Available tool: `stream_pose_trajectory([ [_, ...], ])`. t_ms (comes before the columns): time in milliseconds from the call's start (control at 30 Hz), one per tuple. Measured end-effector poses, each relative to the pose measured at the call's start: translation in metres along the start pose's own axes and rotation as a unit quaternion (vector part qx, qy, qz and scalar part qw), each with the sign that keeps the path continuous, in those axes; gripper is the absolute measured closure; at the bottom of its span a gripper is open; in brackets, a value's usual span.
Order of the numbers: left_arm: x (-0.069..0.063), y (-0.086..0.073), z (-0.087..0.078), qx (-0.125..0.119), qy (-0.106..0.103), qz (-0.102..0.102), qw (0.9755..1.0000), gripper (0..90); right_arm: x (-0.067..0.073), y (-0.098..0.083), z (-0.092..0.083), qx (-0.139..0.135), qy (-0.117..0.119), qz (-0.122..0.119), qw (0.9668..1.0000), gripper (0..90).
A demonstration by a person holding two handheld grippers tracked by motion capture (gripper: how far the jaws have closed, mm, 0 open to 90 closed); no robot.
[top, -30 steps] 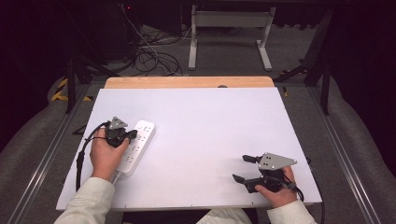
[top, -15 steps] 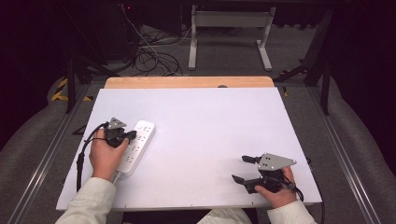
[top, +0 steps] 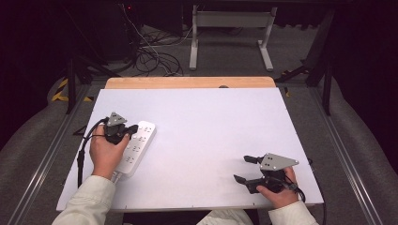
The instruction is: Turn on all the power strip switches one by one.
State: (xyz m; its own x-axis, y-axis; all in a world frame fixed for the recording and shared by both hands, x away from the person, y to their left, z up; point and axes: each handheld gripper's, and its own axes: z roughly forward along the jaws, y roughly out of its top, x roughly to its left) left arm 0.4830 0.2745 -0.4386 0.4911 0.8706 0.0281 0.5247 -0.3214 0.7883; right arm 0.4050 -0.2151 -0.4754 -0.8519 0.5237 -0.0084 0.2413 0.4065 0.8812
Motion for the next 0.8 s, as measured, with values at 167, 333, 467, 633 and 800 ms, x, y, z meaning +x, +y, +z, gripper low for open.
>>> stream_pose_trajectory([
  [167,0.003,0.006,0.002,-0.008,-0.014,-0.005,0.9999,90.0,0.001,0.0,0.002,0.005,0.002,0.0,1.0,22.0],
  [333,0.008,0.01,0.009,-0.013,-0.021,-0.015,0.9996,90.0,0.0,-0.001,0.001,0.002,0.002,0.001,1.0,22.0],
  [467,0.008,0.015,0.018,0.001,-0.005,0.013,0.9999,90.0,0.0,-0.001,0.001,0.004,0.002,0.001,1.0,22.0],
  [633,0.009,0.016,0.03,0.014,-0.004,0.014,0.9998,90.0,0.0,-0.001,0.001,0.003,0.002,0.001,1.0,22.0],
  [800,0.012,0.013,0.037,0.035,0.008,0.009,0.9993,90.0,0.0,-0.001,0.001,0.003,0.003,0.001,1.0,22.0],
])
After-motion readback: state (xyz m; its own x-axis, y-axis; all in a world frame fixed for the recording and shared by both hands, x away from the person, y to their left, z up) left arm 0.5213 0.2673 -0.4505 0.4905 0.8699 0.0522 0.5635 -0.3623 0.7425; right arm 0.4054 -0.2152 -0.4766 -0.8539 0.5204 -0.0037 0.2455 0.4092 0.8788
